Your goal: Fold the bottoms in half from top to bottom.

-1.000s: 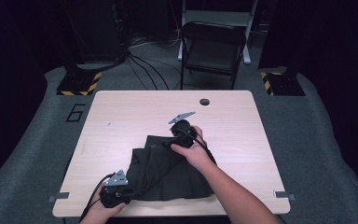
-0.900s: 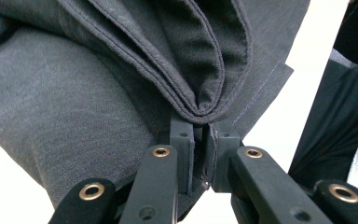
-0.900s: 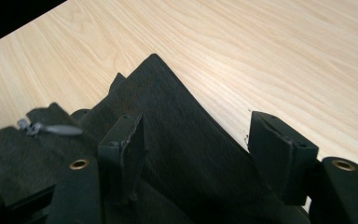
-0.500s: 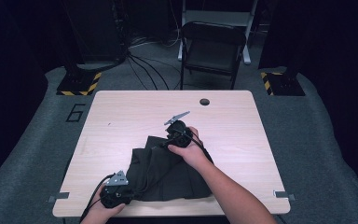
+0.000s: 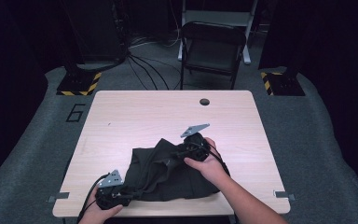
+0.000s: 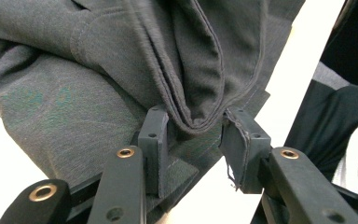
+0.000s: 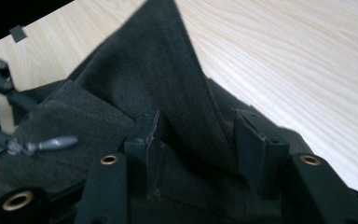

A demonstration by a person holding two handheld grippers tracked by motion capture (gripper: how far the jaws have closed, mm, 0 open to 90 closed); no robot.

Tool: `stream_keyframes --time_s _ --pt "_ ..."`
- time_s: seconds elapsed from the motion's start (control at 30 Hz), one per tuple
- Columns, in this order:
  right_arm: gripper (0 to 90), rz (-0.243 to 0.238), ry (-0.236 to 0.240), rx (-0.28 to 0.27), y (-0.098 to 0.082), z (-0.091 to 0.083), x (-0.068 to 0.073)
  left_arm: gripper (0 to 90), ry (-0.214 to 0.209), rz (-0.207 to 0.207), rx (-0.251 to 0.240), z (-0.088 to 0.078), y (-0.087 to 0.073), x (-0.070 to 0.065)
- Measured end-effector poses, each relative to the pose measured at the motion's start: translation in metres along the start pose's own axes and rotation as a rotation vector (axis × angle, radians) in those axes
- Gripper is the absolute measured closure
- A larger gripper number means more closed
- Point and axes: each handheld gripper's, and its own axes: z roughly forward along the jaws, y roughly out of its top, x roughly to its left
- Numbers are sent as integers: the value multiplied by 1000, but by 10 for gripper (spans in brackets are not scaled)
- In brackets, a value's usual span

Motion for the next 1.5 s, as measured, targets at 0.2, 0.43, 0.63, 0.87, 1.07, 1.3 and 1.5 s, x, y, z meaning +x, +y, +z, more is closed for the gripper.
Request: stream_keyframes --time_s 0.2,0.43,0.63,0.87,1.07,1.3,1.5 --pt "496 12 -2 -22 -25 -22 5 587 -31 -21 13 -3 3 -4" --pt "480 -2 -34 20 -60 -45 7 516 -40 19 10 -16 12 -11" --pt "474 31 -44 -45 -71 -77 5 456 6 14 -5 -24 25 2" --pt "431 40 -21 -102 -43 -73 16 398 48 -11 1 -1 42 16" --pt "410 -14 13 18 -41 -27 24 383 71 4 39 19 37 21" --pt "402 -11 13 131 -72 -4 25 361 82 2 67 26 22 25" --pt "393 6 1 144 -93 2 24 352 96 9 81 32 19 25"
